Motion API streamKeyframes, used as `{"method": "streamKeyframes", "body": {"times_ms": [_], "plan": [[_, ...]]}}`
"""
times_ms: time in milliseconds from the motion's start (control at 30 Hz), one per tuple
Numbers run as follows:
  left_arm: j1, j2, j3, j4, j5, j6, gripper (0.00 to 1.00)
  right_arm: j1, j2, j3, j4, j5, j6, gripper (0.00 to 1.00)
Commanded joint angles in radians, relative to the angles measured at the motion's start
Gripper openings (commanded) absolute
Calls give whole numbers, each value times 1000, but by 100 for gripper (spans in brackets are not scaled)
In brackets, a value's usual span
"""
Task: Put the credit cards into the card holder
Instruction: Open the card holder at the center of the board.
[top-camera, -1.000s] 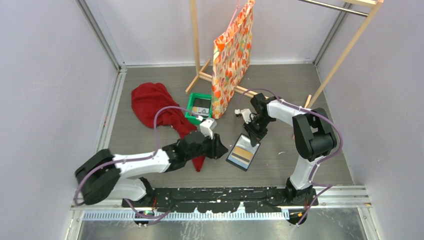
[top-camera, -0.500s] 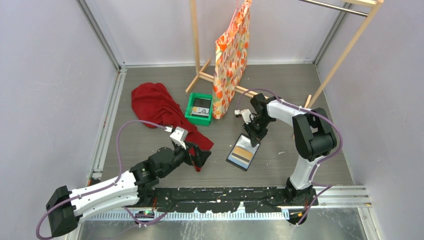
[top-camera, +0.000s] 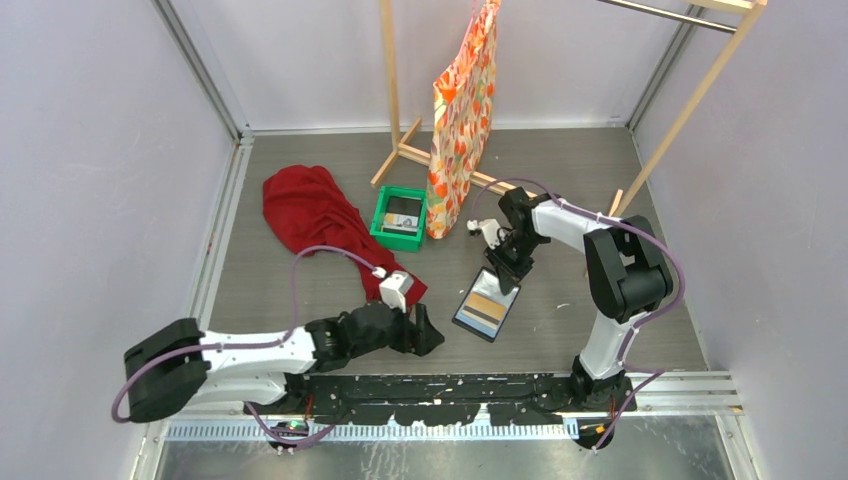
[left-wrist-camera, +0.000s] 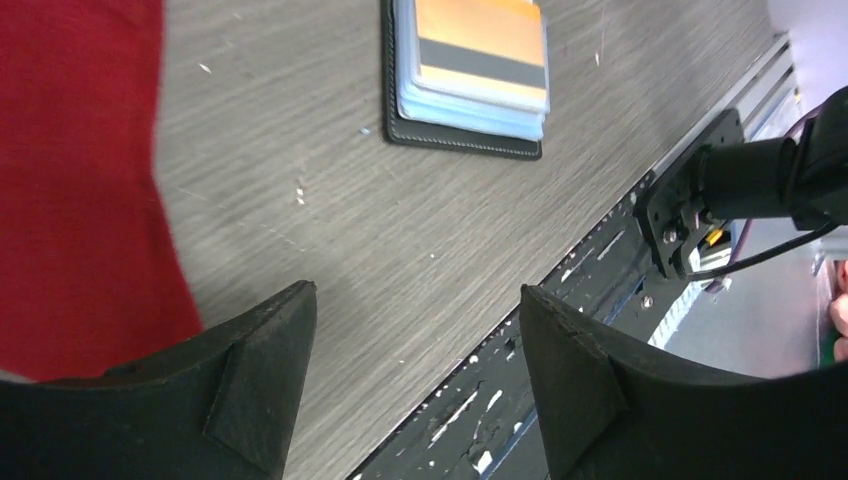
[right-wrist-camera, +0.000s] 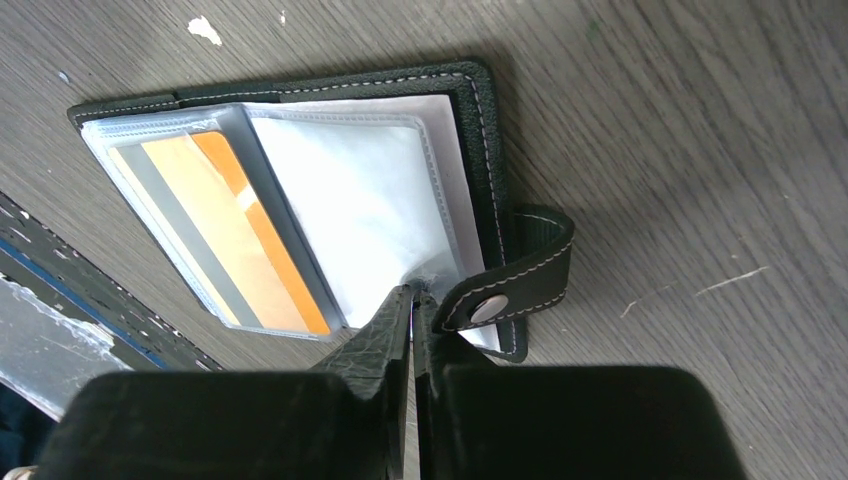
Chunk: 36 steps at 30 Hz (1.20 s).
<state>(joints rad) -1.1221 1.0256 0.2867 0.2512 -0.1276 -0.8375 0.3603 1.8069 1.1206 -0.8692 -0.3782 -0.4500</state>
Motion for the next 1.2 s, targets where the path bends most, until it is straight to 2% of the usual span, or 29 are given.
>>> {"method": "streamKeyframes", "body": {"times_ms": [0, 500, 667, 733, 833, 1167], "plan": [[-60, 141, 93, 96, -71, -116, 73, 13, -1, 23, 2, 1, -14, 9], [-87, 513, 149, 375, -199, -461, 72, 21, 0, 22, 0, 7, -17, 9], [-78, 545, 179, 289, -213, -533, 72, 21, -4, 22, -2, 3, -18, 9], [-74, 547, 192, 253, -216, -544, 72, 24, -4, 22, -3, -3, -18, 9], [-54, 561, 189, 287, -205, -545, 72, 28, -3, 22, -10, -12, -22, 9], [139, 616, 245, 352, -63, -419, 70, 32, -43, 17, -35, -95, -45, 10]]}}
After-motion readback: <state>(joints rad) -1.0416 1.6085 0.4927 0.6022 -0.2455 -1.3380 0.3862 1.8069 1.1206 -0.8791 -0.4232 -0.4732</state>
